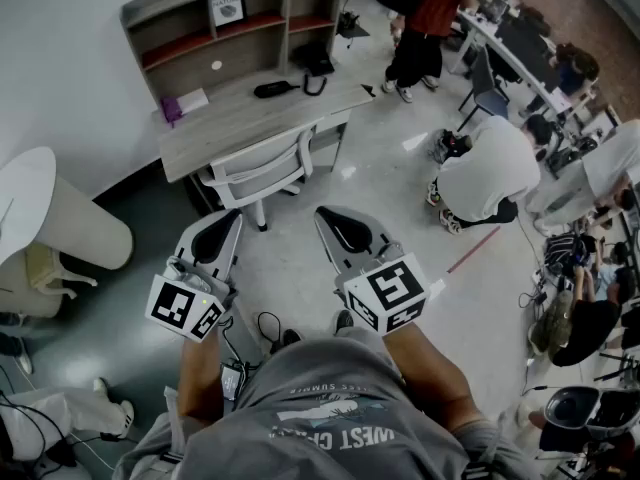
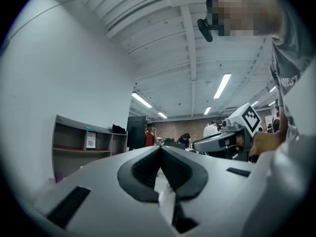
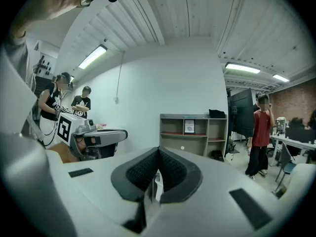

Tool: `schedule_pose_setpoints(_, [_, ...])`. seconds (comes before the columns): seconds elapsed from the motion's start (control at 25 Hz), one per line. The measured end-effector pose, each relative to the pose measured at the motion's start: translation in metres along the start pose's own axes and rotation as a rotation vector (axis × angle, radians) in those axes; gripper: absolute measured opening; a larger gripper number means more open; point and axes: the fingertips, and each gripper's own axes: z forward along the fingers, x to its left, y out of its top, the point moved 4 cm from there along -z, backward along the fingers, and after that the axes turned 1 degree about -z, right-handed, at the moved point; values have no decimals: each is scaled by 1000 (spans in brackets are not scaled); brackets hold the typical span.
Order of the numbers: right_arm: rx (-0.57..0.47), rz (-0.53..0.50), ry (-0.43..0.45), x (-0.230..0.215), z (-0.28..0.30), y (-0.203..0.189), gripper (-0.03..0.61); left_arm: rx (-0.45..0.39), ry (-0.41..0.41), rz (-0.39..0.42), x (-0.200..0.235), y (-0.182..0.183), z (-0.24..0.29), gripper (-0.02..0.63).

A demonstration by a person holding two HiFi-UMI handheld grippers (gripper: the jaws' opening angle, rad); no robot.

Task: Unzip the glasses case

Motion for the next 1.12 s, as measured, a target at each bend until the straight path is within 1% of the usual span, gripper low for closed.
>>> schedule_pose_setpoints(0.28, [6, 6, 9, 1, 8, -2, 6, 1, -8, -6, 6, -7, 3, 0])
schedule_pose_setpoints(0.52, [0, 50, 14, -28, 19, -10, 10, 40, 4, -12, 8, -20, 22, 0])
schedule_pose_setpoints(0.72, [-27, 95, 69, -60, 44, -13, 11, 76, 76, 10, 22, -23, 37, -1])
schedule_pose_setpoints(0.84, [-35, 107, 99, -87, 61, -9, 11, 93, 112, 20, 31, -22, 56, 0])
schedule_pose_setpoints(1.0, [-39, 118, 164, -118, 83, -9, 11, 112, 187, 29, 40, -22, 78, 0])
schedule_pose_setpoints(1.12, [-46, 123, 201, -143, 100, -9, 11, 121, 227, 35, 45, -25, 98, -1])
